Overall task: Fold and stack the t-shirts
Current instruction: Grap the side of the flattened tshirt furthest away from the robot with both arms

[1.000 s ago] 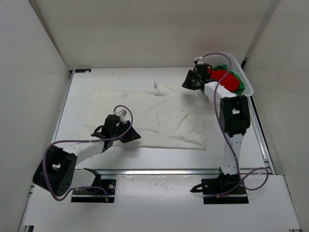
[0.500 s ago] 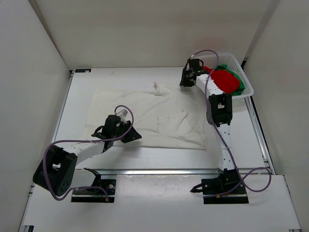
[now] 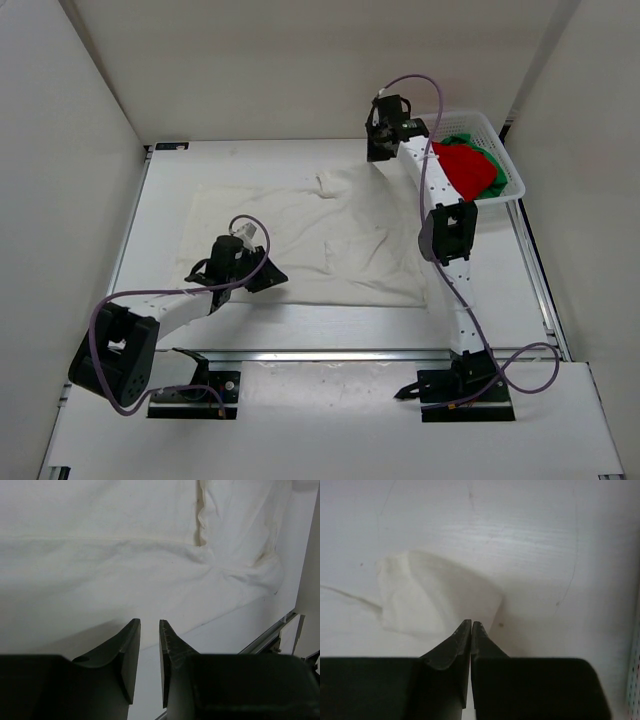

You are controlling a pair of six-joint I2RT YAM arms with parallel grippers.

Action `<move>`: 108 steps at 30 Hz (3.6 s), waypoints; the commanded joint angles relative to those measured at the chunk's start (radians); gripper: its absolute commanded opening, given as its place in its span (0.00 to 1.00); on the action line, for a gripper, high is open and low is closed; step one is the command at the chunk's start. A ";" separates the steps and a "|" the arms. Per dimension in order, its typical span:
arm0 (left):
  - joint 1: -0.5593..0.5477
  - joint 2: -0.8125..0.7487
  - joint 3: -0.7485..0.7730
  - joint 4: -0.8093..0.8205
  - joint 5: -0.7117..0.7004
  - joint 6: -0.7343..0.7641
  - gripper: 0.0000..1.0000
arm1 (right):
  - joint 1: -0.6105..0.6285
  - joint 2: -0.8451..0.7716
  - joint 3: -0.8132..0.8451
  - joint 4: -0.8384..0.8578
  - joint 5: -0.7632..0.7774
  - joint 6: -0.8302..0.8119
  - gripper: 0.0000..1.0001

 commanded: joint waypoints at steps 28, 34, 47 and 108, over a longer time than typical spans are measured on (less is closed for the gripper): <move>0.069 -0.127 -0.029 0.018 0.054 -0.005 0.33 | 0.054 -0.781 -1.246 0.462 -0.102 0.037 0.12; 0.068 -0.125 -0.032 0.017 0.048 0.001 0.33 | -0.001 -0.601 -1.096 0.463 -0.168 0.049 0.18; 0.067 -0.075 -0.014 0.026 0.052 0.001 0.33 | 0.034 -0.477 -1.045 0.483 -0.200 0.068 0.20; 0.129 -0.027 0.046 0.051 0.008 -0.026 0.33 | -0.026 -0.415 -0.760 0.310 -0.121 0.034 0.00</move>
